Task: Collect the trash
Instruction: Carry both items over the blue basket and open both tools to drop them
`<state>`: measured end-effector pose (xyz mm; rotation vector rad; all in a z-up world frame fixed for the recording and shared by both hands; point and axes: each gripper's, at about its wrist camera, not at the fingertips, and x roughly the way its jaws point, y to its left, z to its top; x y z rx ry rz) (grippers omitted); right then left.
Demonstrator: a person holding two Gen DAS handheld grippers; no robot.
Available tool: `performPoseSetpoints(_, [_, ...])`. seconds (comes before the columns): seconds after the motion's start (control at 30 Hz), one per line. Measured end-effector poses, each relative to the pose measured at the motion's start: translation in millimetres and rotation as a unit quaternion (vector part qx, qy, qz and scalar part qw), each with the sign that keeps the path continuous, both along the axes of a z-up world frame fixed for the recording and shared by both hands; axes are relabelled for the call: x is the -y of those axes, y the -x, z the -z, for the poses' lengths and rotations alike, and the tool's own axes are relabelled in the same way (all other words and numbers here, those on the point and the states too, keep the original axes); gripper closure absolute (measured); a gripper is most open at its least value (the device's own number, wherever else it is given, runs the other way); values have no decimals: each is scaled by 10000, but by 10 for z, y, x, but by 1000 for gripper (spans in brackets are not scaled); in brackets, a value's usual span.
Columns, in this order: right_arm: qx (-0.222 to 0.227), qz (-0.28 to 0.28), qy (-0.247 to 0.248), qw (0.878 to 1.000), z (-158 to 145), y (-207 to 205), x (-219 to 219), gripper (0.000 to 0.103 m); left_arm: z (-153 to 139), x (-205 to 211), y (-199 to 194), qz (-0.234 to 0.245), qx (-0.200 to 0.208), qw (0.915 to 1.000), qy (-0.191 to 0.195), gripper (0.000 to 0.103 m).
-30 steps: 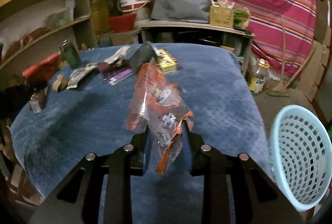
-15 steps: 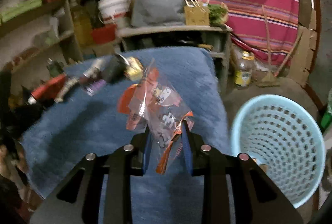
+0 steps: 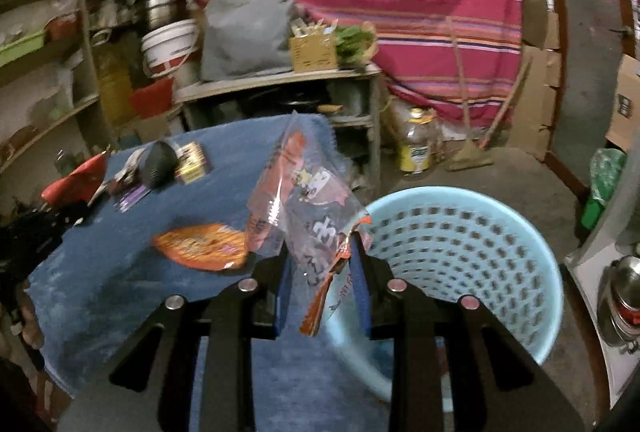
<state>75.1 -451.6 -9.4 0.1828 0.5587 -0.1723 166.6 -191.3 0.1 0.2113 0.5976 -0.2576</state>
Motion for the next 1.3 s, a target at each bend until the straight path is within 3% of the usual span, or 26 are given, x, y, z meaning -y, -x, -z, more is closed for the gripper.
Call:
performPoseSetpoints(0.37, [55, 1020, 17, 9948, 24, 328, 863, 76, 32, 1220, 221, 942, -47, 9953, 217, 101])
performPoseSetpoints(0.6, [48, 1301, -169, 9913, 116, 496, 1219, 76, 188, 1994, 392, 1582, -194, 9870, 188, 101])
performPoseSetpoints(0.83, [65, 1361, -280, 9903, 176, 586, 1369, 76, 381, 2430, 456, 1896, -366, 9812, 52, 98])
performPoseSetpoints(1.0, [42, 1373, -310, 9900, 205, 618, 1383, 76, 388, 2463, 448, 1904, -456, 9805, 157, 69])
performPoseSetpoints(1.07, [30, 1383, -317, 9899, 211, 620, 1395, 76, 359, 2441, 456, 1886, -418, 9809, 207, 52])
performPoseSetpoints(1.3, [-72, 1321, -252, 9909, 231, 525, 1298, 76, 137, 2022, 474, 1482, -58, 9876, 517, 21])
